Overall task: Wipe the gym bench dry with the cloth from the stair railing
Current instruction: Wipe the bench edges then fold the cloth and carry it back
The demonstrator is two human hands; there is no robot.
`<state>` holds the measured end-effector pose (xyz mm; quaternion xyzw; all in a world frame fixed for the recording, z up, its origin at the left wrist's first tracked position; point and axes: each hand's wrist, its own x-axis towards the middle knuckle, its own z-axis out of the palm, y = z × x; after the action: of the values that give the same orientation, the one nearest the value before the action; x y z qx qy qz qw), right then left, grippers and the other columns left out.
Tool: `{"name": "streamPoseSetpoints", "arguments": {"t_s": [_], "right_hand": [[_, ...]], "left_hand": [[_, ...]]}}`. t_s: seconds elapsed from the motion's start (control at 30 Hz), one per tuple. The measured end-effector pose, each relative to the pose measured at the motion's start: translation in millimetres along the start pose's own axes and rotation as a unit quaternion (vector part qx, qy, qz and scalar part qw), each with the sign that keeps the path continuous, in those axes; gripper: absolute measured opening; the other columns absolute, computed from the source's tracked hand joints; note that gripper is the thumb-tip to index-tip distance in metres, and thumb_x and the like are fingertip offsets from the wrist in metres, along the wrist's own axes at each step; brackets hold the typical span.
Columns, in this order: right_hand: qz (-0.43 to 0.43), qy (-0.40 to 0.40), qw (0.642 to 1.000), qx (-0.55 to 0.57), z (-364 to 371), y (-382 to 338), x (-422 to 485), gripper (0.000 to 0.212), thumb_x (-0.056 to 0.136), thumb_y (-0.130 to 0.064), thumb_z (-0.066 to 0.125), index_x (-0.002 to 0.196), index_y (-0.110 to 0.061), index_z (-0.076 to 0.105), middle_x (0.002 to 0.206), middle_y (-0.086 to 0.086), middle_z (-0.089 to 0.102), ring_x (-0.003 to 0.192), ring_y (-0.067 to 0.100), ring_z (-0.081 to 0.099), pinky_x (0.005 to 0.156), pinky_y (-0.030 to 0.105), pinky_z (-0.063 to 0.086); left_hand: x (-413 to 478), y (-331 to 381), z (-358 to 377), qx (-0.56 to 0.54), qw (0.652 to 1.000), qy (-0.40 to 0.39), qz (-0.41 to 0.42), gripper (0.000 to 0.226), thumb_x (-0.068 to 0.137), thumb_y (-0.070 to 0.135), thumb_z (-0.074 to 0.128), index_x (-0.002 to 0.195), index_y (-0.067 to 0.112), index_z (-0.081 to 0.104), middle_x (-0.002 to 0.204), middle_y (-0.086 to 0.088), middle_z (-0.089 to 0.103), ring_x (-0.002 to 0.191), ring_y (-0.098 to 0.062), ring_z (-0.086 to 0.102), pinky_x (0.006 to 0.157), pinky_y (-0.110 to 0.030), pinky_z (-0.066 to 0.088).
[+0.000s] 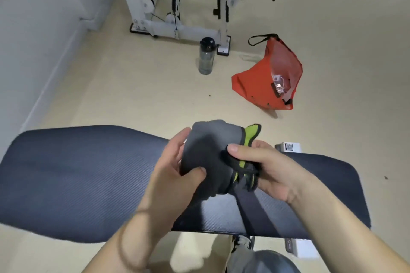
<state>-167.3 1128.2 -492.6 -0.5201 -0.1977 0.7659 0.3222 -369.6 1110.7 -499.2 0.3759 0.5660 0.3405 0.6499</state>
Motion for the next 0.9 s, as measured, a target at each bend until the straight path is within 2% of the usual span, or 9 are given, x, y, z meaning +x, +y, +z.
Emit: {"name": "streamPoseSetpoints", "arguments": {"t_s": [0.1,0.2,0.3,0.43,0.5,0.57,0.67,0.77,0.9], "right_hand": [[-0.010,-0.004,1.000,0.030,19.4,-52.5,-79.1,0.027,0.086,-0.008,0.072,0.112,-0.001,0.079,0.115,0.023,0.076,0.104,0.034,0.075,0.092,0.042,0.061],[-0.038,0.016,0.996,0.074,37.4,-100.1,-160.5,0.032,0.083,-0.007,0.072,0.114,0.002,0.076,0.118,0.027,0.074,0.106,0.038,0.074,0.093,0.044,0.060],[-0.082,0.049,0.989,0.112,45.0,-136.1,-239.0,0.040,0.084,-0.009,0.074,0.120,0.008,0.069,0.120,0.034,0.071,0.110,0.043,0.072,0.096,0.048,0.059],[-0.152,0.067,0.976,0.140,39.8,-162.5,-324.6,0.043,0.089,-0.018,0.071,0.124,0.006,0.068,0.131,0.038,0.063,0.120,0.048,0.065,0.110,0.058,0.046],[-0.187,0.087,0.968,0.142,32.3,-163.0,-362.7,0.044,0.091,-0.021,0.069,0.128,0.003,0.067,0.134,0.035,0.063,0.123,0.048,0.063,0.111,0.057,0.046],[-0.213,0.107,0.961,0.136,25.3,-154.2,-400.6,0.046,0.092,-0.016,0.061,0.134,0.004,0.060,0.132,0.031,0.064,0.119,0.046,0.064,0.104,0.052,0.052],[-0.243,0.171,0.942,0.158,19.5,-120.5,-458.7,0.051,0.083,-0.004,0.054,0.133,0.005,0.059,0.119,0.030,0.068,0.098,0.036,0.072,0.080,0.040,0.059],[-0.273,0.240,0.909,0.202,10.0,-78.2,-518.1,0.046,0.089,-0.004,0.060,0.134,-0.001,0.062,0.130,0.033,0.066,0.107,0.040,0.069,0.090,0.049,0.059],[-0.268,0.368,0.837,0.302,-22.6,-15.3,-595.9,0.041,0.098,-0.028,0.064,0.129,-0.002,0.069,0.127,0.027,0.070,0.109,0.036,0.072,0.099,0.053,0.056]], "left_hand": [[-46.1,84.4,29.3,0.071,0.997,-0.011,0.008,0.077,0.088,-0.016,0.056,0.144,0.036,0.048,0.124,0.015,0.072,0.113,-0.008,0.069,0.096,-0.040,0.058],[-95.0,157.4,69.0,0.178,0.981,0.055,0.062,0.069,0.083,-0.001,0.072,0.137,0.037,0.053,0.125,0.020,0.062,0.112,0.005,0.060,0.098,-0.031,0.055],[-139.7,214.5,112.5,0.218,0.965,0.056,0.132,0.039,0.085,0.007,0.075,0.109,0.037,0.068,0.110,0.023,0.059,0.096,0.000,0.061,0.083,-0.021,0.052],[-194.9,266.8,169.6,0.110,0.988,-0.054,0.099,0.011,0.094,0.024,0.068,0.101,0.030,0.075,0.098,0.005,0.072,0.079,-0.006,0.066,0.072,-0.018,0.050],[-217.1,281.7,190.4,0.062,0.985,-0.139,0.084,0.023,0.090,0.024,0.076,0.112,0.030,0.070,0.095,0.008,0.076,0.081,-0.003,0.070,0.071,-0.016,0.053],[-236.0,285.9,207.5,0.099,0.963,-0.235,0.089,0.042,0.084,0.019,0.083,0.120,0.032,0.065,0.101,0.012,0.078,0.093,-0.006,0.074,0.079,-0.021,0.057],[-267.9,281.1,234.9,0.197,0.916,-0.331,0.111,0.040,0.082,0.019,0.083,0.116,0.035,0.068,0.109,0.013,0.078,0.105,-0.006,0.072,0.094,-0.037,0.057],[-303.3,267.4,274.0,0.241,0.872,-0.405,0.133,0.028,0.085,0.020,0.082,0.110,0.029,0.073,0.105,0.012,0.079,0.104,-0.006,0.073,0.095,-0.039,0.057],[-367.1,236.6,341.2,0.288,0.810,-0.497,0.116,0.014,0.092,0.019,0.073,0.100,0.029,0.076,0.094,0.009,0.080,0.090,-0.009,0.075,0.079,-0.021,0.056]]}}
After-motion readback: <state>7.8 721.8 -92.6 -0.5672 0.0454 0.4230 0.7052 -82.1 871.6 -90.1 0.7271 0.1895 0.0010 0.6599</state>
